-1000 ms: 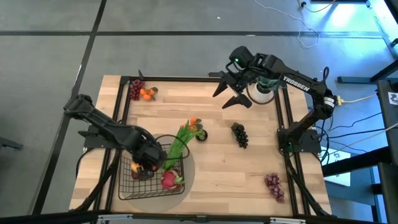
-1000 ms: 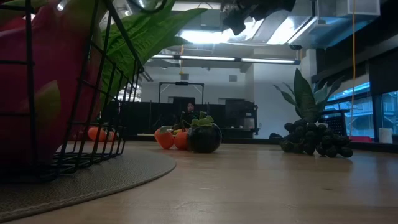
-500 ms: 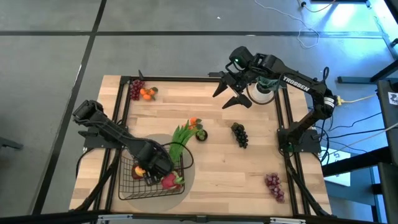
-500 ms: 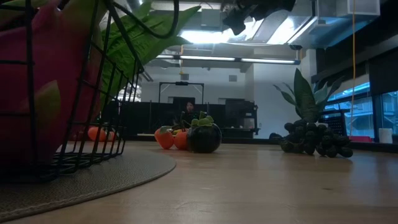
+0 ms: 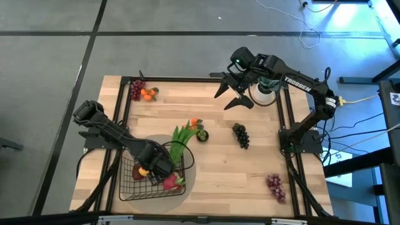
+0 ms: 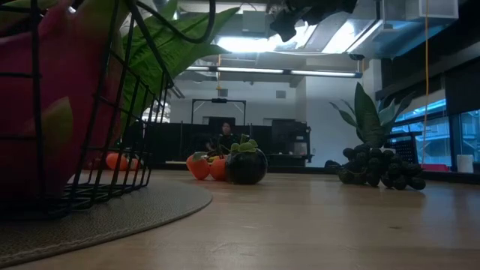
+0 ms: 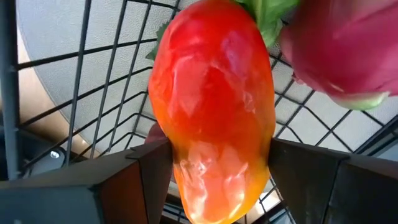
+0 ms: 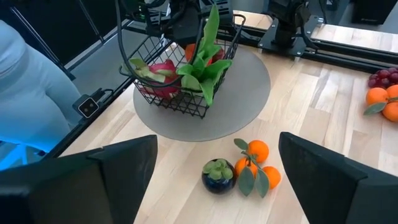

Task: Build produce basket
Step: Put the orange mango into the black wire basket

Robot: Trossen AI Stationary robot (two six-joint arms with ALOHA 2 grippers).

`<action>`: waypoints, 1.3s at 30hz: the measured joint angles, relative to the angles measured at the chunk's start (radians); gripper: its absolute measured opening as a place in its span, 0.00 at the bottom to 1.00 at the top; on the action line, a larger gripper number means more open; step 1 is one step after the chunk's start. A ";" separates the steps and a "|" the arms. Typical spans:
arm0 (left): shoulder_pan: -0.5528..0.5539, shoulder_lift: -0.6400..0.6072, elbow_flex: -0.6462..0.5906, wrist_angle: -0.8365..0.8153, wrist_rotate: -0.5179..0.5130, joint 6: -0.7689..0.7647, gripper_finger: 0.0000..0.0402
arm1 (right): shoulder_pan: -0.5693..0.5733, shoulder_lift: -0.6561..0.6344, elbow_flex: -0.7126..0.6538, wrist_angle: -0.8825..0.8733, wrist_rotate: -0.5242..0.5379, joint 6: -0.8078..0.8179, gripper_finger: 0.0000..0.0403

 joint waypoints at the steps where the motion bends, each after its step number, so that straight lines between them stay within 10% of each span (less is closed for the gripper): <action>1: 0.000 0.000 0.000 0.000 -0.001 -0.011 0.55 | 0.000 0.000 0.000 0.002 0.000 0.000 0.80; 39: 0.001 -0.001 0.000 0.018 -0.046 -0.099 0.55 | 0.000 0.000 0.000 0.003 0.001 0.002 0.80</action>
